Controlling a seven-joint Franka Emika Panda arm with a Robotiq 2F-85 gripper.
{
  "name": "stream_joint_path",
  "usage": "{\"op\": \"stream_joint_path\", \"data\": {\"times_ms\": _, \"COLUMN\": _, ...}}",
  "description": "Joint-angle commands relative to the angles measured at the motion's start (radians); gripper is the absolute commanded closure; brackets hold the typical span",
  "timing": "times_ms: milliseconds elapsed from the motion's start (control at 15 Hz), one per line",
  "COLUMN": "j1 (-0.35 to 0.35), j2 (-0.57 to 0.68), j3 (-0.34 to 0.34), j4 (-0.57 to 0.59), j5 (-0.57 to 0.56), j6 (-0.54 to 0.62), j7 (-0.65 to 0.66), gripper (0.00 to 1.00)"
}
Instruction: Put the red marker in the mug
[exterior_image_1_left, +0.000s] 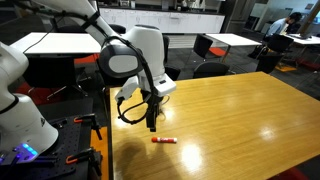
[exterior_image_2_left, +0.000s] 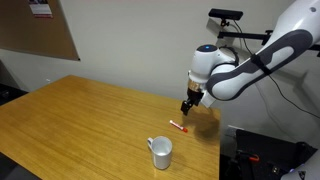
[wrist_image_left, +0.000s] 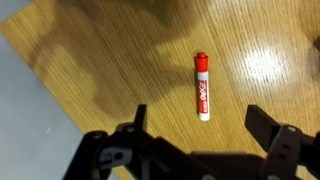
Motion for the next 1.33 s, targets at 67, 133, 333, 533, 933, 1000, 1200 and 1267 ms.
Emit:
{"op": "stream_joint_path", "data": {"times_ms": 67, "j1": 0.013, "j2": 0.079, "j3": -0.017, "j4": 0.033, "j5": -0.001, "j6": 0.029, "j7": -0.003, "gripper": 0.0}}
{"op": "stream_joint_path", "data": {"times_ms": 133, "j1": 0.016, "j2": 0.096, "j3": -0.019, "j4": 0.037, "j5": 0.005, "j6": 0.033, "j7": -0.015, "gripper": 0.0}}
{"op": "stream_joint_path", "data": {"times_ms": 333, "j1": 0.023, "j2": 0.15, "j3": -0.028, "j4": 0.045, "j5": 0.01, "j6": 0.082, "j7": -0.025, "gripper": 0.0}}
{"op": "stream_joint_path", "data": {"times_ms": 533, "j1": 0.032, "j2": 0.2, "j3": -0.039, "j4": 0.049, "j5": 0.025, "j6": 0.15, "j7": -0.031, "gripper": 0.0}}
{"op": "stream_joint_path", "data": {"times_ms": 933, "j1": 0.028, "j2": 0.289, "j3": -0.029, "j4": 0.081, "j5": 0.138, "j6": 0.199, "j7": -0.106, "gripper": 0.0}}
{"op": "stream_joint_path", "data": {"times_ms": 1000, "j1": 0.031, "j2": 0.3, "j3": -0.03, "j4": 0.092, "j5": 0.157, "j6": 0.19, "j7": -0.118, "gripper": 0.0}}
{"op": "stream_joint_path", "data": {"times_ms": 1200, "j1": 0.036, "j2": 0.336, "j3": -0.035, "j4": 0.123, "j5": 0.188, "j6": 0.184, "j7": -0.15, "gripper": 0.0}}
{"op": "stream_joint_path", "data": {"times_ms": 1267, "j1": 0.034, "j2": 0.347, "j3": -0.034, "j4": 0.133, "j5": 0.192, "j6": 0.184, "j7": -0.162, "gripper": 0.0}}
